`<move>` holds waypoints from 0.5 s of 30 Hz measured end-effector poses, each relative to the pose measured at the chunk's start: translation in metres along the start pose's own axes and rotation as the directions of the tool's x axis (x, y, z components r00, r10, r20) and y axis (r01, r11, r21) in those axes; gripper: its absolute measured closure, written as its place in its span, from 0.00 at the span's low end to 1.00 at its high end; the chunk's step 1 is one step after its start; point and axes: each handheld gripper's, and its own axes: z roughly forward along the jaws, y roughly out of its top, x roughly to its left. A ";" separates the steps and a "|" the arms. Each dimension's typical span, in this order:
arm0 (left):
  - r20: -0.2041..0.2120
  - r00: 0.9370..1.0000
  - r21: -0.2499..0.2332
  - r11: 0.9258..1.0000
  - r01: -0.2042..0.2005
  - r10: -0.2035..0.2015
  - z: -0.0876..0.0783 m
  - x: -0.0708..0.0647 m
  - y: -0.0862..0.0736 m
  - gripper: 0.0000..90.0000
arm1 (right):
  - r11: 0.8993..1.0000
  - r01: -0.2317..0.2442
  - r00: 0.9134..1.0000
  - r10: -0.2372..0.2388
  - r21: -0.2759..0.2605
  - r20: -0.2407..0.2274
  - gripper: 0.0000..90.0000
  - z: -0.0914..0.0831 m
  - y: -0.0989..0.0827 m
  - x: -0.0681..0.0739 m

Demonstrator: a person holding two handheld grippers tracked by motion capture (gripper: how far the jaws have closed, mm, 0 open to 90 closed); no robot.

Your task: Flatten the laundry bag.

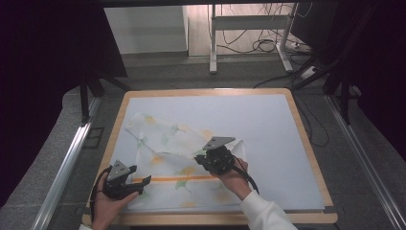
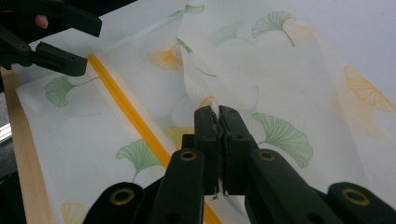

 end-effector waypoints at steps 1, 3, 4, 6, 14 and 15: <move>0.000 1.000 0.000 1.000 0.000 0.000 0.000 0.000 0.000 0.32 | 1.000 -0.004 1.000 0.004 -0.003 0.004 0.96 -0.001 0.000 -0.001; -0.001 1.000 -0.001 1.000 -0.001 0.001 0.000 0.000 0.000 0.32 | 1.000 -0.012 1.000 0.012 -0.013 0.011 0.96 -0.005 0.001 -0.005; -0.002 1.000 -0.001 1.000 -0.001 0.001 0.000 0.000 0.000 0.32 | 1.000 -0.012 1.000 0.012 -0.013 0.011 0.96 -0.005 0.001 -0.005; -0.002 1.000 -0.001 1.000 -0.002 0.002 0.000 0.000 0.000 0.32 | 1.000 -0.018 1.000 0.018 -0.023 0.014 0.96 -0.008 0.001 -0.007; -0.002 1.000 -0.001 1.000 -0.006 0.006 0.000 0.000 0.000 0.32 | 0.997 -0.046 0.998 0.048 -0.059 0.040 0.96 -0.020 0.002 -0.021; -0.002 1.000 -0.001 1.000 -0.006 0.006 0.000 0.000 0.000 0.32 | 0.997 -0.046 0.998 0.048 -0.059 0.040 0.96 -0.020 0.002 -0.021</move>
